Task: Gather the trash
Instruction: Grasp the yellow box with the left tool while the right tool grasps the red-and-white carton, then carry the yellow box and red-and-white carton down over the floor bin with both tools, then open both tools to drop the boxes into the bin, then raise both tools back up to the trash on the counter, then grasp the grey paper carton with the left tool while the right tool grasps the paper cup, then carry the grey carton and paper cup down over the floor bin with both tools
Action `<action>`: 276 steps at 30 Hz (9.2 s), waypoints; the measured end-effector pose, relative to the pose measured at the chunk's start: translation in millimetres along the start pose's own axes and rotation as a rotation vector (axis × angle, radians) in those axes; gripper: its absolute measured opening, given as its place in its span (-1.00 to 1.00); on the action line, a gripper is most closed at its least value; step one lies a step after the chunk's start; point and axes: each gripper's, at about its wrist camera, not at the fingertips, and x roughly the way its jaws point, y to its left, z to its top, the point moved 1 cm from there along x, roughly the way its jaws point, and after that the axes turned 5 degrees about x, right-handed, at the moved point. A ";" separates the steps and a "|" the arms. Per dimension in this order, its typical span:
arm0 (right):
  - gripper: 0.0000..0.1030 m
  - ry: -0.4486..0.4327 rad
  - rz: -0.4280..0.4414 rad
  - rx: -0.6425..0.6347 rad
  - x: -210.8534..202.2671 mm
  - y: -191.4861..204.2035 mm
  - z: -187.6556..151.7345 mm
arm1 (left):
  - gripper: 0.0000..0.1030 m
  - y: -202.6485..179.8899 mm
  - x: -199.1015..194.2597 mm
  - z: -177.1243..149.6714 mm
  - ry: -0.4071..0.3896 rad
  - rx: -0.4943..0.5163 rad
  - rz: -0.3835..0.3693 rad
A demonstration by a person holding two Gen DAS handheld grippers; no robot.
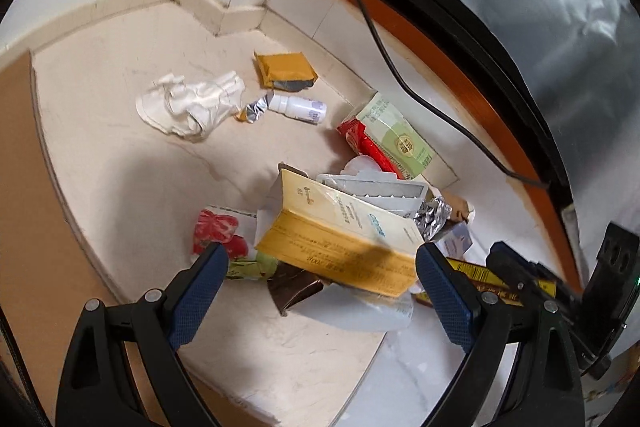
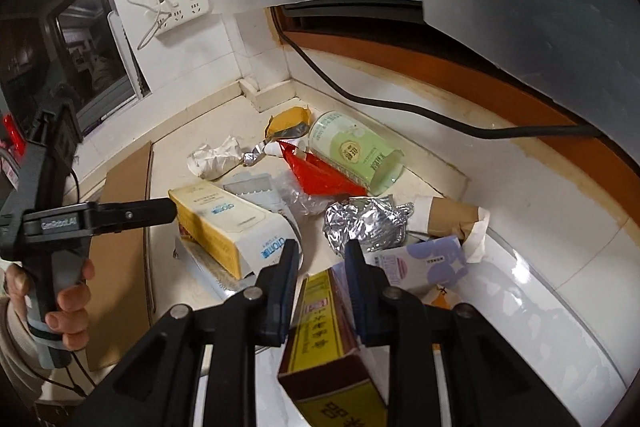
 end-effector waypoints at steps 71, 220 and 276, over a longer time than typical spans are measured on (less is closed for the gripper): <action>0.16 0.078 0.133 0.077 -136.9 82.0 -185.6 | -0.18 -84.8 -209.2 -246.7 -0.099 0.323 -0.035; 0.40 0.015 -0.256 0.073 25.7 -52.1 -65.6 | 0.28 -53.2 34.8 -33.2 0.050 0.033 0.009; -0.03 0.108 0.048 0.082 -119.6 154.9 -335.2 | -0.30 -24.1 -188.2 -395.1 -0.202 0.309 0.277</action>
